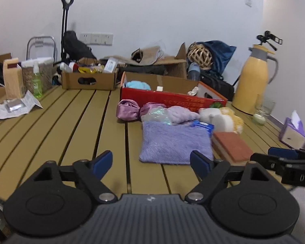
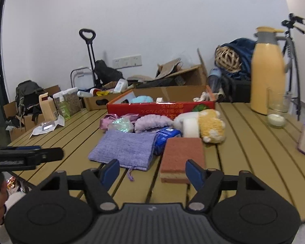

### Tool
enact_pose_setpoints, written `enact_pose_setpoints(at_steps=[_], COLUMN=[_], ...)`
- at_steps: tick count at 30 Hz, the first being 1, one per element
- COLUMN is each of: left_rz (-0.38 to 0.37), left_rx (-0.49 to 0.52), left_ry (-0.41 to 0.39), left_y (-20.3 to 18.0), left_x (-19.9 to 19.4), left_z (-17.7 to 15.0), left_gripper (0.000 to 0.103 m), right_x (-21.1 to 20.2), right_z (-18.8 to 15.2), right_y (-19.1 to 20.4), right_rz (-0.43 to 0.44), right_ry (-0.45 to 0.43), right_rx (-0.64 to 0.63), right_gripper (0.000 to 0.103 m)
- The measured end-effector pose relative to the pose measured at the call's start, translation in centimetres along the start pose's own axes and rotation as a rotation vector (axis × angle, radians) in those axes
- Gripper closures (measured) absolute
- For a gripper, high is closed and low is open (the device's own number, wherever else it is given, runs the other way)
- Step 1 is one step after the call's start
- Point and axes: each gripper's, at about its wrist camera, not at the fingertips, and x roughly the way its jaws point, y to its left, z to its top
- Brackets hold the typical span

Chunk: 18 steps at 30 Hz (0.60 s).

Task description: Organize soft objects

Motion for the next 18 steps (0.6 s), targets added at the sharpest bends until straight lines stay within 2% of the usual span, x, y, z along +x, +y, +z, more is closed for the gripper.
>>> enact_pose_setpoints(at_steps=[6, 9, 12, 15, 16, 18], left_rz=[-0.084, -0.114, -0.156, -0.208, -0.224, -0.236], left_rx=[-0.082, -0.117, -0.186, -0.247, -0.252, -0.243], left_ry=[0.06, 0.101, 0.13, 0.16, 0.155, 0.14], left_y=[1.4, 2.2, 3.3, 4.2, 4.3, 4.2], left_x=[6.4, 9.1, 10.7, 11.4, 11.3, 11.1], left_z=[2.1, 2.5, 2.1, 1.6, 1.6, 1.6], left_gripper=[0.033, 0.043, 0.054, 0.067, 0.075, 0.081], right_x=[6.7, 9.9, 12.3, 14.5, 15.0, 15.3], right_z=[1.6, 2.5, 3.0, 3.0, 2.8, 2.4], right_y=[0.9, 1.5, 1.7, 2.0, 2.2, 2.5], right_rz=[0.039, 0.047, 0.026, -0.002, -0.009, -0.019], right_ry=[0.039, 0.049, 0.057, 0.092, 0.1, 0.096], right_rx=[-0.04, -0.05, -0.067, -0.074, -0.079, -0.104], right_gripper=[0.039, 0.045, 0.05, 0.051, 0.051, 0.056])
